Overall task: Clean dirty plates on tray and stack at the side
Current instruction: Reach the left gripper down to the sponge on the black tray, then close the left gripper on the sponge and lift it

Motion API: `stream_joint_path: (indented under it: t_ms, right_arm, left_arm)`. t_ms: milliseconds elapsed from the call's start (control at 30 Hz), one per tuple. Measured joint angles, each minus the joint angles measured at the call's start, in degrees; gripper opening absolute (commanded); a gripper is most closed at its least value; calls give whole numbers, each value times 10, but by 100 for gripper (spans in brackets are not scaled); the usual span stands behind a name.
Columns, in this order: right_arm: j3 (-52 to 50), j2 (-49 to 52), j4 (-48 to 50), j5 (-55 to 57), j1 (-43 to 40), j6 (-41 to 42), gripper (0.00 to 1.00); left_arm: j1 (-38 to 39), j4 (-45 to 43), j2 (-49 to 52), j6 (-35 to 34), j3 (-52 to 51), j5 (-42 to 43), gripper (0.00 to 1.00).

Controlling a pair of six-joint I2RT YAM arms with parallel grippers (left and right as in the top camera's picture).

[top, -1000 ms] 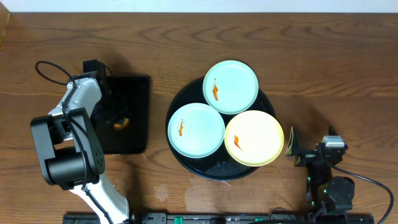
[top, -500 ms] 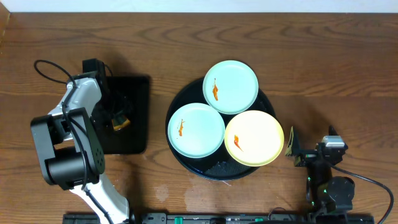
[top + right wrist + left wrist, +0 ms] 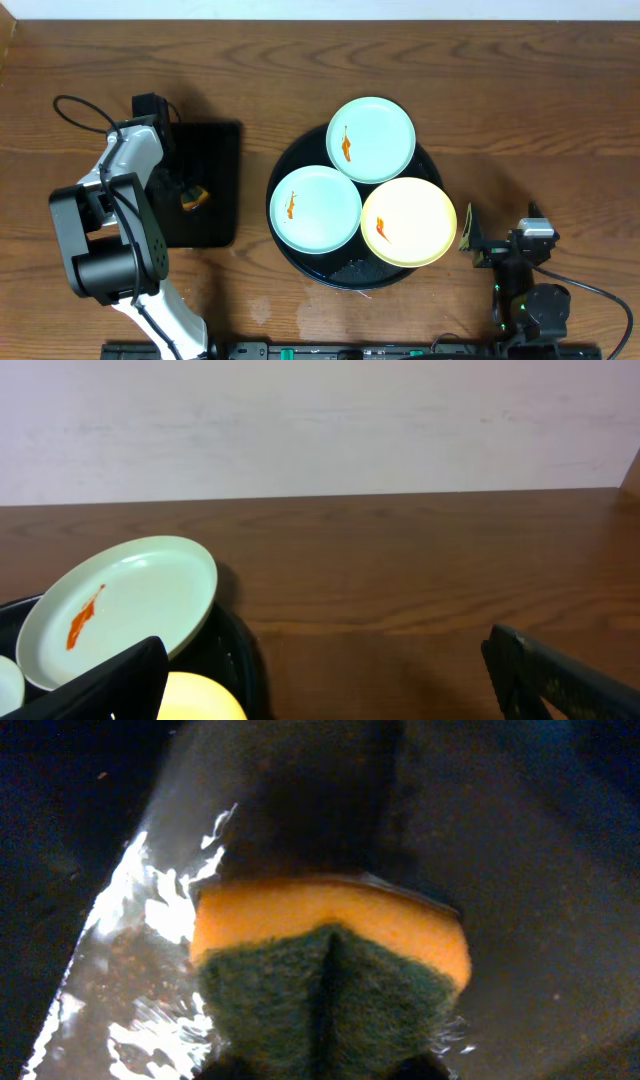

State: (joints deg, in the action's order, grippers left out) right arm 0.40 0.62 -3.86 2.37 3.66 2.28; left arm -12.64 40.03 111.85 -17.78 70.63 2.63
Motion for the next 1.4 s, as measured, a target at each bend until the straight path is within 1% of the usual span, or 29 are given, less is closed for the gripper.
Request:
stream_joint_path:
  t_ms: [100, 367, 433, 733, 833, 967, 1000, 1067, 1133, 1200, 1267, 1400]
  right_arm:
    - [0, 0, 0, 0, 0, 0, 99]
    - [0, 0, 0, 0, 0, 0, 99]
    - [0, 0, 0, 0, 0, 0, 99]
    - [0, 0, 0, 0, 0, 0, 99]
    - [0, 0, 0, 0, 0, 0, 99]
    - [0, 0, 0, 0, 0, 0, 99]
    - [0, 0, 0, 0, 0, 0, 99]
    - [0, 0, 0, 0, 0, 0, 99]
    - [0, 0, 0, 0, 0, 0, 99]
    - [0, 0, 0, 0, 0, 0, 99]
    - [0, 0, 0, 0, 0, 0, 99]
    - [0, 0, 0, 0, 0, 0, 99]
  left_arm:
    - [0, 6, 0, -2, 0, 0, 8]
    - [0, 55, -14, -3, 24, 0, 7]
    - [0, 62, -46, -3, 38, 0, 8]
    - [0, 30, -289, -3, 90, 2, 7]
    - [0, 30, -325, -3, 91, 2, 7]
    - [0, 15, -302, -3, 60, 2, 7]
    - [0, -4, -288, -3, 41, 2, 7]
    - [0, -28, -246, -3, 6, 2, 7]
    - [0, -25, -186, -2, -18, 5, 7]
    - [0, -13, -150, -2, -27, 15, 7]
    - [0, -7, -146, -2, -26, 28, 7]
    - [0, 0, -216, -2, 10, 49, 7]
